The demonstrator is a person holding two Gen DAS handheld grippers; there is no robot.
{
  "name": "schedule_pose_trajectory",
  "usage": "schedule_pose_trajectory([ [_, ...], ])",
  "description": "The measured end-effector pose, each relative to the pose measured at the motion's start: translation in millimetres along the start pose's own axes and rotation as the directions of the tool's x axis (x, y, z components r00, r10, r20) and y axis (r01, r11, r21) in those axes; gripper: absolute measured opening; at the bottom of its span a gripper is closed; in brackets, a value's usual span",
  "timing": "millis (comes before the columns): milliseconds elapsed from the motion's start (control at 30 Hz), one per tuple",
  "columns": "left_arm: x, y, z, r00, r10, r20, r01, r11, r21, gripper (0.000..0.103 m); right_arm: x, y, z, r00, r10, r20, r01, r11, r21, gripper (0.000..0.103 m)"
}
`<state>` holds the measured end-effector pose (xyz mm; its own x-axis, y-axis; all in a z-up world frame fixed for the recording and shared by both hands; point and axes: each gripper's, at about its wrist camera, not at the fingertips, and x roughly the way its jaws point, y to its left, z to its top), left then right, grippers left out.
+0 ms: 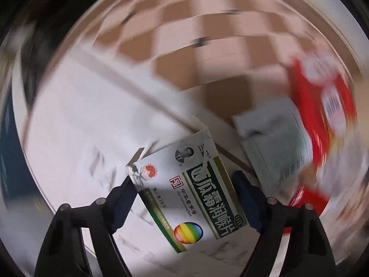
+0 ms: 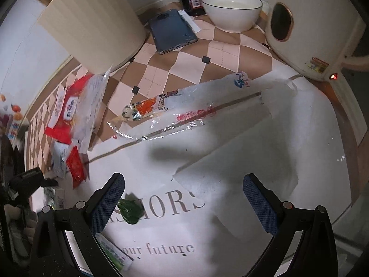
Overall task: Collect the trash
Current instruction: 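Grasp the white-green medicine box with the left tool while the right tool reaches the green sachet, then grasp the small green item with the right tool, then lower both held items over the bin and open both tools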
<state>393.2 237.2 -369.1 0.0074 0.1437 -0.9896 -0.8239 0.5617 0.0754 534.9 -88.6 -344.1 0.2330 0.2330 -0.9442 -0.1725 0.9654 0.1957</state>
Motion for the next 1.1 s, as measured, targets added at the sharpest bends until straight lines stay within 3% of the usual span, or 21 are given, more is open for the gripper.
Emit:
schedule_pose_trajectory([
  [67,-5,-13,-15,0.998,0.038,0.045,-0.045,0.983,0.176,0.078,1,0,-3,1.000,0.011,-0.008,-0.011,1.000,-0.018,0.103],
  [167,-11,-28,-54,0.992,0.076,0.098,-0.113,0.878,0.465,0.078,3,2,-12,0.997,0.076,-0.032,-0.078,0.996,-0.047,0.099],
  [233,-12,-25,-74,0.989,0.097,0.116,-0.143,0.841,0.521,0.080,7,11,-18,0.987,0.146,-0.072,-0.152,0.985,-0.081,0.086],
  [267,-12,-22,-79,0.989,0.089,0.115,-0.136,0.843,0.520,0.080,10,19,-22,0.981,0.171,-0.092,-0.180,0.978,-0.106,0.076],
  [300,-12,-15,-81,0.992,0.064,0.111,-0.111,0.863,0.494,0.083,13,28,-25,0.978,0.183,-0.101,-0.196,0.971,-0.138,0.068],
  [367,-9,-11,-71,0.996,0.030,0.082,-0.060,0.913,0.403,0.087,19,42,-31,0.976,0.187,-0.109,-0.206,0.960,-0.190,0.062],
  [400,-7,-2,-67,0.999,-0.009,0.054,-0.009,0.942,0.335,0.087,25,50,-35,0.975,0.187,-0.121,-0.209,0.954,-0.214,0.054],
  [433,-6,5,-66,0.998,-0.055,0.034,0.044,0.961,0.272,0.084,30,54,-38,0.975,0.180,-0.128,-0.206,0.952,-0.226,0.053],
  [467,-5,11,-68,0.995,-0.091,0.029,0.082,0.968,0.236,0.074,28,61,-41,0.984,0.159,-0.080,-0.175,0.947,-0.268,0.042],
  [500,-8,14,-71,0.992,-0.116,0.042,0.105,0.973,0.203,0.065,31,67,-41,0.985,0.150,-0.083,-0.168,0.941,-0.292,0.019],
  [533,-11,13,-75,0.992,-0.105,0.066,0.089,0.974,0.209,0.065,34,70,-43,0.987,0.136,-0.091,-0.158,0.940,-0.304,0.020],
  [667,-25,0,-98,0.989,-0.086,0.121,0.050,0.960,0.274,0.065,26,72,-50,0.993,0.106,-0.042,-0.114,0.940,-0.322,0.018],
  [800,-58,-8,-132,0.972,-0.108,0.208,0.025,0.931,0.364,0.065,0,64,-57,0.994,0.109,0.010,-0.101,0.950,-0.295,0.018],
  [967,-108,12,-184,0.938,-0.205,0.279,0.050,0.877,0.477,0.065,-41,51,-85,0.988,0.141,0.057,-0.123,0.961,-0.246,0.018],
  [1100,-112,58,-201,0.923,-0.298,0.245,0.130,0.838,0.529,0.065,-80,33,-142,0.979,0.189,0.073,-0.172,0.966,-0.191,0.017],
])
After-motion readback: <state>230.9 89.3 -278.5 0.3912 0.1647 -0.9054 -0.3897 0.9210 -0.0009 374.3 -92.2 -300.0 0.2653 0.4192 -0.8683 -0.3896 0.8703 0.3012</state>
